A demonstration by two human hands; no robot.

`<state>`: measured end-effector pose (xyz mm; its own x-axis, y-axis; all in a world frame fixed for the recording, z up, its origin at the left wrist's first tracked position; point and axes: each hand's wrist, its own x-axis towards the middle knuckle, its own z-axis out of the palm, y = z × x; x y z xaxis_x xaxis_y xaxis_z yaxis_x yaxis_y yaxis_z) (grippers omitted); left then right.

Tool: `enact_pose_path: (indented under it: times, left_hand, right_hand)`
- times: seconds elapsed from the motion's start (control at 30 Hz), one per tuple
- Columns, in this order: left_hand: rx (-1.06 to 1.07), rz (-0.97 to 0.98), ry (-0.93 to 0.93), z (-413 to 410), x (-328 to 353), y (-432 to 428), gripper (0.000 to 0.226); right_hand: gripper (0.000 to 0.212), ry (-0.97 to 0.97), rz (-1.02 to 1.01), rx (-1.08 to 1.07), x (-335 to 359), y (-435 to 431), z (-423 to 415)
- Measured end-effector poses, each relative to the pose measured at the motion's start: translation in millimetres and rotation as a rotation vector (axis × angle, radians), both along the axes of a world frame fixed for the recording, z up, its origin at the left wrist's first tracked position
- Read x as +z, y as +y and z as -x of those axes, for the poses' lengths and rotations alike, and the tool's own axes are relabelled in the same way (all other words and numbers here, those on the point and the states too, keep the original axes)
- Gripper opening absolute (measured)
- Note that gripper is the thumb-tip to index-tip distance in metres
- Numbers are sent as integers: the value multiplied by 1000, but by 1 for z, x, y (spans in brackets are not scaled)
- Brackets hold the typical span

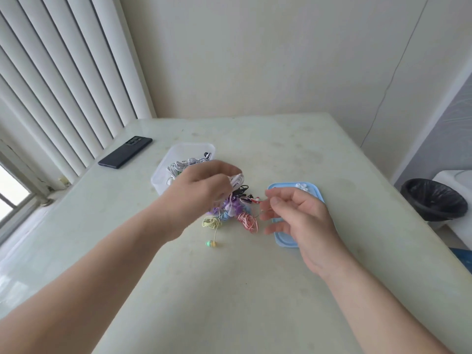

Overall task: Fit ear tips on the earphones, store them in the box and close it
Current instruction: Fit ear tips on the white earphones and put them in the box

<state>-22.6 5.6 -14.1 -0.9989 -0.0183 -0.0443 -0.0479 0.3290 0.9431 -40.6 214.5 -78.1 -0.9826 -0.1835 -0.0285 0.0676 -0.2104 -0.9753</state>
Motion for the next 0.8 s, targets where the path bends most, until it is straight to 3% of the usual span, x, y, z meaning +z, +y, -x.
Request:
enact_pose_path:
  times: [0.2,0.33,0.6,0.7,0.8]
  left_hand:
    - [-129,-497,-92,-2,15,20,38]
    - [-262,-697,-191,-6,18,34,27]
    - [-33,-469,-61,-1,-32,50,22]
    - [-43,-340,-17,-6,-46,57,10]
    - [-43,-267,30,-13,-53,65,13]
  right_hand:
    - [35,72,34,173,0,4,-2]
    - [14,82,113,368,10,10,-8]
    - [27,-119,138,147,16,23,4]
    - [30,-127,104,114,16,28,8]
    - [38,-99,9,125,14,28,9]
